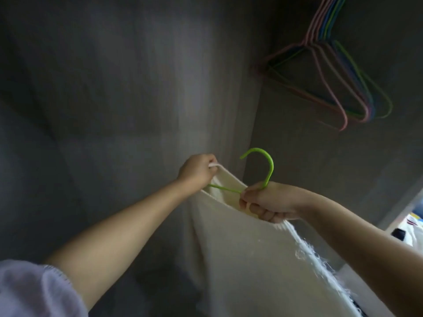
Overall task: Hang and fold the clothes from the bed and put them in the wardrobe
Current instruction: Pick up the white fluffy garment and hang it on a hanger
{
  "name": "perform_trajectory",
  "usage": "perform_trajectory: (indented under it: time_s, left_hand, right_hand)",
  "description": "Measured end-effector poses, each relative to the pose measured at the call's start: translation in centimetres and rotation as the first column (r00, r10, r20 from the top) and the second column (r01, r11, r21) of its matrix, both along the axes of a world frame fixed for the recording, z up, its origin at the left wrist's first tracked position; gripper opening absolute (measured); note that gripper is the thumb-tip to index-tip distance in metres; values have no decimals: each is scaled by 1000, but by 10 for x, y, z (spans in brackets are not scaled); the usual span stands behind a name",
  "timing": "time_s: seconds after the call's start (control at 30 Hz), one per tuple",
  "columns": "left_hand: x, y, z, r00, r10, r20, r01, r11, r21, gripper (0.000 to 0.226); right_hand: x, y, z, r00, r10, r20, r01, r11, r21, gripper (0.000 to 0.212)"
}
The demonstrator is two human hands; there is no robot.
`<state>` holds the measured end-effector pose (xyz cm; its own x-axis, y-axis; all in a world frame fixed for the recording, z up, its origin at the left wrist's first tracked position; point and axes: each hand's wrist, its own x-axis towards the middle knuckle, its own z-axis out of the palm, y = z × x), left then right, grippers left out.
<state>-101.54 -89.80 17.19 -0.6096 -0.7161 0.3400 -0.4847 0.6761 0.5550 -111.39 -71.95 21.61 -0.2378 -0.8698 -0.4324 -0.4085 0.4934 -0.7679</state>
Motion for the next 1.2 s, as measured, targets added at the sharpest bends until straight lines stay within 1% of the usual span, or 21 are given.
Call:
perform_trajectory:
  time_s: [0.1, 0.13, 0.17, 0.2, 0.23, 0.27, 0.3, 0.33, 0.4, 0.43, 0.5, 0.57, 0.63, 0.73, 0.8, 0.9, 0.97, 1.03, 1.07, 1.13, 1.2]
  left_hand:
    - [25, -13, 12, 991, 126, -51, -120, 987, 111, 15]
    - [34, -16, 16, 988, 142, -54, -130, 976, 173, 16]
    - [44, -19, 16, 990, 119, -75, -93, 954, 287, 15]
    - [56, -20, 18, 991, 65, -117, -3, 886, 464, 15]
    - [69, -19, 19, 982, 5, -187, 123, 738, 663, 15]
    - [81, -17, 17, 968, -32, -250, 220, 591, 776, 13]
    - [90, -16, 12, 964, -46, -262, 243, 548, 800, 14]
    - [98, -15, 6, 975, -42, -219, 200, 602, 773, 21]
    - [111, -12, -10, 998, 38, -52, -2, 828, 560, 38]
    - [117, -10, -22, 998, 43, -48, -14, 871, 491, 44]
    - [126, -12, -46, 998, 35, -52, -4, 863, 506, 44]
    - [135, -20, -54, 985, 172, 33, -168, 872, 460, 30]
    - [143, -37, -48, 965, 251, 78, -263, 912, 315, 22]
    - [149, -52, -21, 931, 365, -10, -358, 919, 163, 10]
    - [146, -56, -6, 915, 398, -65, -389, 913, 122, 8]
    - [136, -48, 16, 899, 430, -81, -416, 898, 146, 37]
    - [134, -31, 40, 874, 447, -189, -440, 894, 80, 41]
    - [135, 0, 71, 856, 361, -371, -377, 926, 32, 30]
    - [136, 18, 86, 862, 303, -406, -307, 950, 58, 26]
    - [141, 56, 110, 908, 194, -373, -128, 973, 194, 27]
    - [150, 81, 127, 916, 113, -384, 24, 943, 332, 44]
  right_hand:
    - [-3, -10, 9, 992, 109, -71, -104, 993, 61, 31]
    - [-4, -11, 12, 986, 138, -93, -130, 988, 89, 32]
    - [-6, -11, 14, 980, 162, -113, -149, 982, 119, 32]
    - [-6, -13, 16, 977, 177, -121, -158, 977, 146, 32]
    - [-6, -15, 17, 978, 175, -111, -157, 975, 156, 31]
    - [-4, -19, 20, 983, 165, -85, -151, 977, 149, 29]
    - [-2, -23, 24, 986, 158, -57, -149, 980, 134, 28]
    - [1, -28, 28, 986, 161, -30, -157, 981, 115, 28]
    - [8, -38, 41, 982, 187, 26, -188, 980, 60, 29]
    - [11, -41, 47, 977, 206, 53, -208, 978, 33, 29]
    - [14, -43, 58, 963, 255, 89, -256, 967, -5, 30]
    - [12, -41, 69, 951, 296, 93, -294, 955, -27, 30]
    - [9, -39, 72, 944, 326, 41, -326, 945, -10, 30]
    - [18, -35, 58, 927, 371, -47, -365, 925, 103, 31]
    - [28, -40, 52, 949, 316, 16, -316, 947, 53, 31]
    - [42, -65, 71, 954, 227, 197, -214, 973, -86, 30]
    - [54, -85, 91, 916, 203, 347, -169, 977, -127, 30]
    - [75, -107, 114, 842, 212, 496, -136, 973, -184, 28]
    - [89, -119, 126, 814, 231, 534, -124, 966, -228, 27]
    - [123, -143, 153, 781, 287, 555, -125, 942, -311, 29]
    - [157, -164, 179, 749, 340, 569, -127, 916, -380, 29]
